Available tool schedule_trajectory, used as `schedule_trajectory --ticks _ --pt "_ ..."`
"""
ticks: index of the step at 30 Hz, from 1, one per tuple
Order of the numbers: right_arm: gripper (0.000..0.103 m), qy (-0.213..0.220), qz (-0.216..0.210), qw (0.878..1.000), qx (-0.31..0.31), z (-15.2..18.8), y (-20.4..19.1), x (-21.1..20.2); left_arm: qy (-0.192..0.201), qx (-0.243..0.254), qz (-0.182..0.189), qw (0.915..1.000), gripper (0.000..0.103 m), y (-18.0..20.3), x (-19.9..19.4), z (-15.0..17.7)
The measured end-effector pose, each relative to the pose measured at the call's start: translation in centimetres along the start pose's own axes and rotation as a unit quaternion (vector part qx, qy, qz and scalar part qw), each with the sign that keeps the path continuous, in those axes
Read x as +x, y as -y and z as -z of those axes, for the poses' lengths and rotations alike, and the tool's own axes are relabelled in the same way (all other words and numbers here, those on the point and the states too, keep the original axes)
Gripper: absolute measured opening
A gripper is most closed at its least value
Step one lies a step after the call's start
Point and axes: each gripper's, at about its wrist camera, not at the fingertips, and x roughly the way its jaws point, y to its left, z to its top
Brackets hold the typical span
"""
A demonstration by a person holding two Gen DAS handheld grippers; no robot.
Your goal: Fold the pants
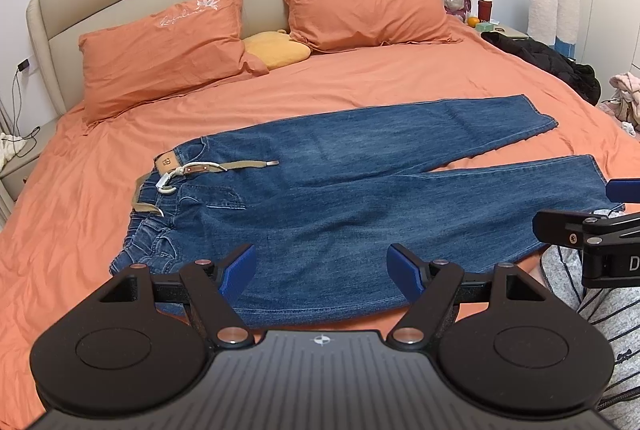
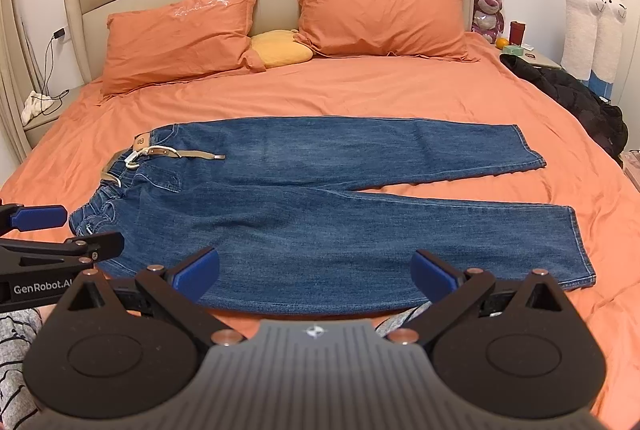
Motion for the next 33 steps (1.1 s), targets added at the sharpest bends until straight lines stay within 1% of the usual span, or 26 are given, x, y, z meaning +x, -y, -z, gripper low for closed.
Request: schedule_trajectory --ticks 33 --pt "0.098 0.001 0.003 1.0 -0.001 0.4 0.46 -0.01 -0.002 0.0 0.003 1.0 0.087 0.69 -0.29 -0.04"
